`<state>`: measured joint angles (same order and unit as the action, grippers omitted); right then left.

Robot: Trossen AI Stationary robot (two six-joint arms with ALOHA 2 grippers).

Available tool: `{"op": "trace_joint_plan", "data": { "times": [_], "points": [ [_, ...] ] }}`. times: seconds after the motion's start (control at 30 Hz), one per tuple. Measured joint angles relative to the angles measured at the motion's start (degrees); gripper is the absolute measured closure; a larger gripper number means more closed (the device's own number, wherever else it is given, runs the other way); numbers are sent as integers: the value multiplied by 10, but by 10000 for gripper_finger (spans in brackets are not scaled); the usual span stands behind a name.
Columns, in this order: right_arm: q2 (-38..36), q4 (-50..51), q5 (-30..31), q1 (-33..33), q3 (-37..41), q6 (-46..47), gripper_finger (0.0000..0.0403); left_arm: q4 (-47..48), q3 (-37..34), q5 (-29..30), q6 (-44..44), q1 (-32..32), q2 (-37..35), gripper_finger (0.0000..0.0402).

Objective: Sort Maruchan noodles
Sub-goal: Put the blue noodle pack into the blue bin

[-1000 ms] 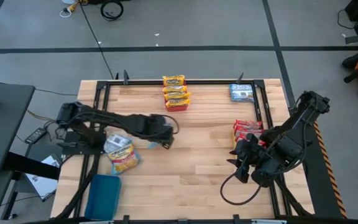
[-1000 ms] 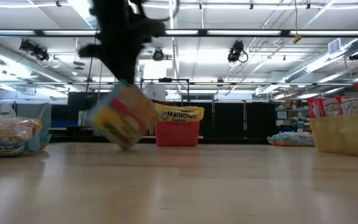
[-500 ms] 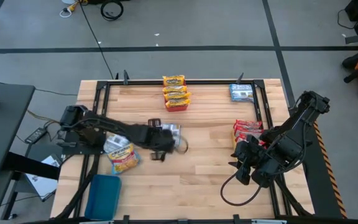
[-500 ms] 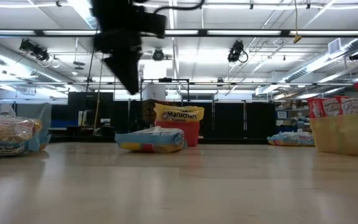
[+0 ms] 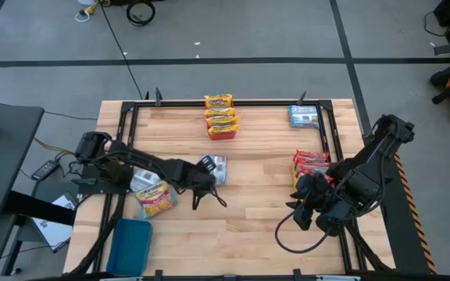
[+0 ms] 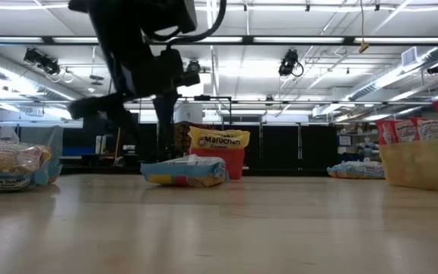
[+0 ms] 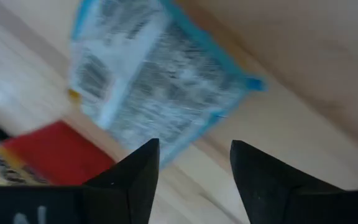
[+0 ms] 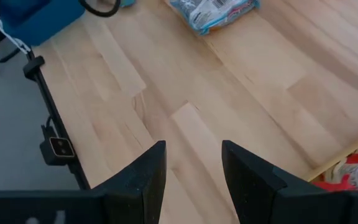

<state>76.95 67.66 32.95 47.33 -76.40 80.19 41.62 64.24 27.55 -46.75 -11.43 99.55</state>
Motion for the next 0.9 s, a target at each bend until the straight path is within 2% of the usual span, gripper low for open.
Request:
{"op": "trace_joint_plan", "data": {
  "times": [0.13, 0.3, 0.43, 0.53, 0.63, 0.7, 0.9],
  "points": [
    [15, -5, -8, 0, 0, 13, 242, -61, -23, 10, -53, 10, 0, 167],
    [37, -13, -45, -3, 0, 13, 242, -96, -56, -22, -156, 20, 0, 124],
    [50, -26, -60, -3, 0, 16, 242, -137, -109, -38, -272, 27, 0, 116],
    [55, -27, -60, -4, 0, 30, 242, -190, -143, -28, -308, 36, 0, 120],
    [57, -28, -60, -6, 0, 41, 242, -233, -167, -20, -329, 40, 0, 145],
    [58, -30, -60, -6, 0, 41, 242, -247, -172, -16, -339, 40, 0, 176],
    [58, -29, -56, -15, 0, 32, 242, -341, -175, -41, -300, 34, 5, 322]
  ]
}}
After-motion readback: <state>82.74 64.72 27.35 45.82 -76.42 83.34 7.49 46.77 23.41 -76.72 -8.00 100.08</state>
